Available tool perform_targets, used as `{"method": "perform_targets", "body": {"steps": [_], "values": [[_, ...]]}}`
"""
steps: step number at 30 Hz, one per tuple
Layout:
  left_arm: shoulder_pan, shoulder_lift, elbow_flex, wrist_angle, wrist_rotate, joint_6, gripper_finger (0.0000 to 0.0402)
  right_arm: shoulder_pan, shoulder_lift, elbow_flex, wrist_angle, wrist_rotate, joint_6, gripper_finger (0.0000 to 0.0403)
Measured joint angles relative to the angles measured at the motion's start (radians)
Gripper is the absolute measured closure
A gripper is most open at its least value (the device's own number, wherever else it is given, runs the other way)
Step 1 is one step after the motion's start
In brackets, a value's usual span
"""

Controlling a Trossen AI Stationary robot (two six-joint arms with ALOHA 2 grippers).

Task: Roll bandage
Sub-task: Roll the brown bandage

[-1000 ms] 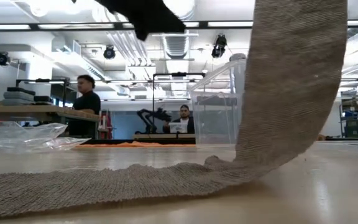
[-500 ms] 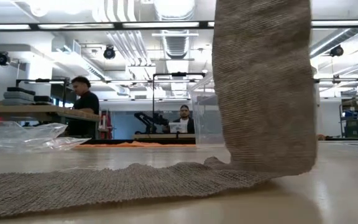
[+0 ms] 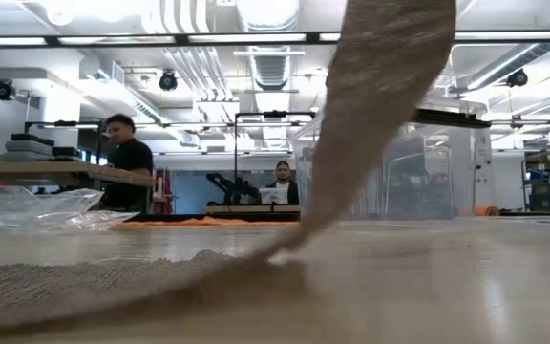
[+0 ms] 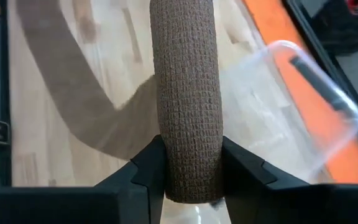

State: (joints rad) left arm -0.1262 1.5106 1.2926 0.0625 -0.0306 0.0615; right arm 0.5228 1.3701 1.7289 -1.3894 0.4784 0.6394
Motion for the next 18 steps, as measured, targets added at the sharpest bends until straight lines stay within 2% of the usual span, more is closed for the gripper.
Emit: {"method": "perform_targets", "body": {"steps": [5,9,13,18], "values": [[0.006,-0.052,0.089,-0.283,-0.112,0.035,0.013,0.003,-0.001,0.101,-0.004,0.014,-0.015,0.0292],[0.002,-0.138,0.11,-0.386,-0.128,0.031,0.0138,0.009,0.015,0.167,0.073,0.013,-0.097,0.0286],[0.0,-0.255,0.065,-0.462,-0.162,0.021,0.0149,0.004,0.041,0.223,0.127,0.02,-0.2,0.029],[0.002,-0.414,-0.052,-0.439,-0.238,-0.002,0.0155,-0.054,0.06,0.295,0.134,0.133,-0.321,0.0292]]}}
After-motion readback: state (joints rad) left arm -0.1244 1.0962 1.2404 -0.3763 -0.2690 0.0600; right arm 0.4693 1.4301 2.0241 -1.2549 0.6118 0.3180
